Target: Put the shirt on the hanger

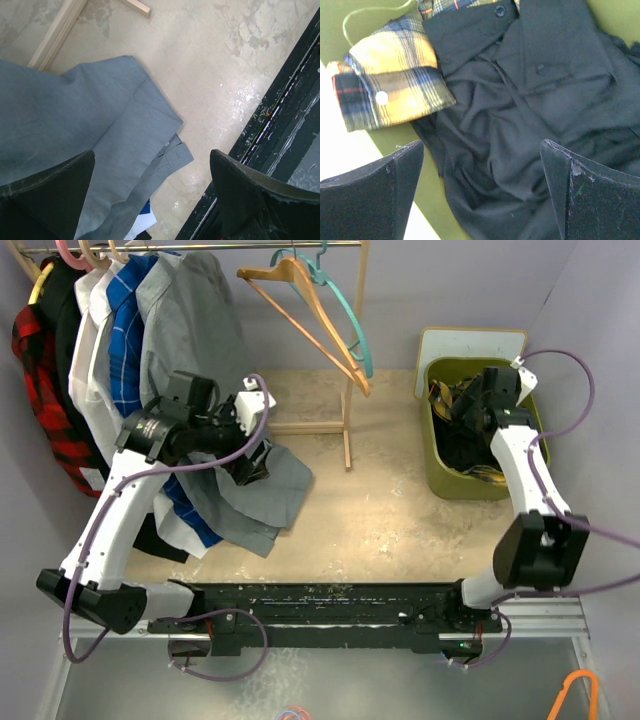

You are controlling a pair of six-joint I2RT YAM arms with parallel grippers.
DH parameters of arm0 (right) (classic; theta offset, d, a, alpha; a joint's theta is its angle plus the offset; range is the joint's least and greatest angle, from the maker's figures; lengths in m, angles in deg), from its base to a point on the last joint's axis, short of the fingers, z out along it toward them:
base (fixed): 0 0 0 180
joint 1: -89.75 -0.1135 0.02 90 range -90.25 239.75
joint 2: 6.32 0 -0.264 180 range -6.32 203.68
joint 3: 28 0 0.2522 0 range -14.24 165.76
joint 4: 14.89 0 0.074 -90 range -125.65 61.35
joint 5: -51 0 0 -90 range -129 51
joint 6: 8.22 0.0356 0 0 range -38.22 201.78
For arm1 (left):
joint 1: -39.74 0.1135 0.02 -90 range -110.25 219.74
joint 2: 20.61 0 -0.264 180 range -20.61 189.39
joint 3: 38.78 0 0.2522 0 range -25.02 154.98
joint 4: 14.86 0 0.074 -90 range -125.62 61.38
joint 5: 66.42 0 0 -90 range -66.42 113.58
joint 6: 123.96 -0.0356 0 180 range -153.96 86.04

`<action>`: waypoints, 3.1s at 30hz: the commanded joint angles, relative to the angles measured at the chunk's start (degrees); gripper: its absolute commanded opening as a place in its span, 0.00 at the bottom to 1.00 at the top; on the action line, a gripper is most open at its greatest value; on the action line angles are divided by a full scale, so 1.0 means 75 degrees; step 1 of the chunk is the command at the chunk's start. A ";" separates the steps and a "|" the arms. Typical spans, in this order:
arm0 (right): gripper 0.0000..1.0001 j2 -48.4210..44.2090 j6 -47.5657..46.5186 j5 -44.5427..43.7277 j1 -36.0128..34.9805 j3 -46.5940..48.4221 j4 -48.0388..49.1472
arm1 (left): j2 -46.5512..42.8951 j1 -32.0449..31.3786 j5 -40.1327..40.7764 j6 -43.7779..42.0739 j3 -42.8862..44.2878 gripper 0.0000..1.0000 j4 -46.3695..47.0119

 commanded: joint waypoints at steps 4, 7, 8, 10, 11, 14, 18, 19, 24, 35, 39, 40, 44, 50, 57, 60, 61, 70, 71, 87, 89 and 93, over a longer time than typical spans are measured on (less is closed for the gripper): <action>1.00 0.1917 -0.0344 0.0105 0.0328 0.1662 0.0345 | -0.0372 0.0931 -0.1320 -0.0119 -0.0139 1.00 0.0231; 1.00 0.2637 -0.0275 -0.0125 0.0352 0.2184 0.0225 | -0.0367 0.1162 -0.1450 -0.0148 -0.0104 1.00 0.0197; 1.00 0.2870 -0.0255 -0.0193 0.0352 0.2324 0.0166 | -0.0380 0.1180 -0.1467 -0.0162 -0.0114 1.00 0.0178; 1.00 0.3271 -0.0222 -0.0439 0.0364 0.2576 0.0030 | -0.0384 0.1196 -0.1459 -0.0192 -0.0159 1.00 0.0161; 1.00 0.3419 -0.0218 -0.0502 0.0364 0.2642 0.0000 | -0.0390 0.1208 -0.1455 -0.0202 -0.0184 1.00 0.0163; 1.00 0.3807 -0.0238 -0.0483 0.0364 0.2703 0.0034 | -0.0402 0.1234 -0.1457 -0.0213 -0.0266 1.00 0.0189; 0.97 0.4116 -0.0125 -0.0671 0.0376 0.2633 0.0055 | -0.0397 0.1257 -0.1458 -0.0216 -0.0326 1.00 0.0213; 0.95 0.4140 -0.0117 -0.0666 0.0386 0.2576 0.0102 | -0.0397 0.1266 -0.1450 -0.0215 -0.0347 1.00 0.0233; 0.51 0.3790 -0.0010 -0.0585 0.0387 0.1998 0.0567 | -0.0390 0.1325 -0.1514 -0.0205 -0.0467 1.00 0.0289; 0.00 0.1342 -0.0519 -0.0776 0.0387 0.1298 0.0878 | -0.0258 0.1364 -0.1686 -0.0193 -0.0472 1.00 0.0291; 0.00 0.0461 -0.0739 -0.0253 0.0376 0.1159 0.1196 | -0.0238 0.1374 -0.1710 -0.0205 -0.0459 1.00 0.0262; 0.00 0.0266 -0.0757 -0.0020 0.0376 0.1141 0.1306 | -0.0238 0.1384 -0.1721 -0.0205 -0.0466 1.00 0.0246; 0.00 -0.0374 -0.0784 0.1552 0.0376 0.1489 0.1427 | -0.0280 0.1375 -0.1716 -0.0215 -0.0504 1.00 0.0237; 0.00 -0.1485 -0.0830 0.1481 0.0212 0.1781 0.1572 | -0.0388 0.1386 -0.1738 -0.0249 -0.0658 1.00 0.0199; 0.00 -0.2607 -0.1012 0.3388 0.0212 0.1962 0.2676 | -0.0377 0.1387 -0.1840 -0.0292 -0.0657 1.00 0.0150; 0.00 -0.3111 -0.0883 0.4919 0.0212 0.1945 0.3473 | -0.0347 0.1387 -0.2018 -0.0374 -0.0661 1.00 0.0052; 0.00 -0.3203 -0.0856 0.5460 0.0212 0.1939 0.3626 | -0.0350 0.1397 -0.2147 -0.0437 -0.0644 1.00 -0.0012; 0.00 -0.4217 0.1444 1.0484 0.0191 -0.0662 0.7573 | -0.0879 0.1504 -0.4273 -0.1656 -0.0390 1.00 -0.1204; 0.00 -0.4505 0.1716 1.0678 0.0164 -0.1203 0.8058 | -0.0920 0.1549 -0.4495 -0.1824 -0.0365 1.00 -0.1368; 0.00 -0.2500 0.3975 1.0838 -0.4094 -0.3658 1.3311 | -0.0822 0.1691 -0.5071 -0.2623 -0.0306 1.00 -0.1996; 0.12 -0.1901 0.3915 1.0433 -0.4124 -0.3504 1.3098 | -0.0864 0.1691 -0.4763 -0.2299 -0.0299 1.00 -0.1712; 0.74 -0.1465 0.2757 0.9163 -0.4124 -0.3244 1.1398 | -0.0943 0.1691 -0.4268 -0.1768 -0.0429 1.00 -0.1233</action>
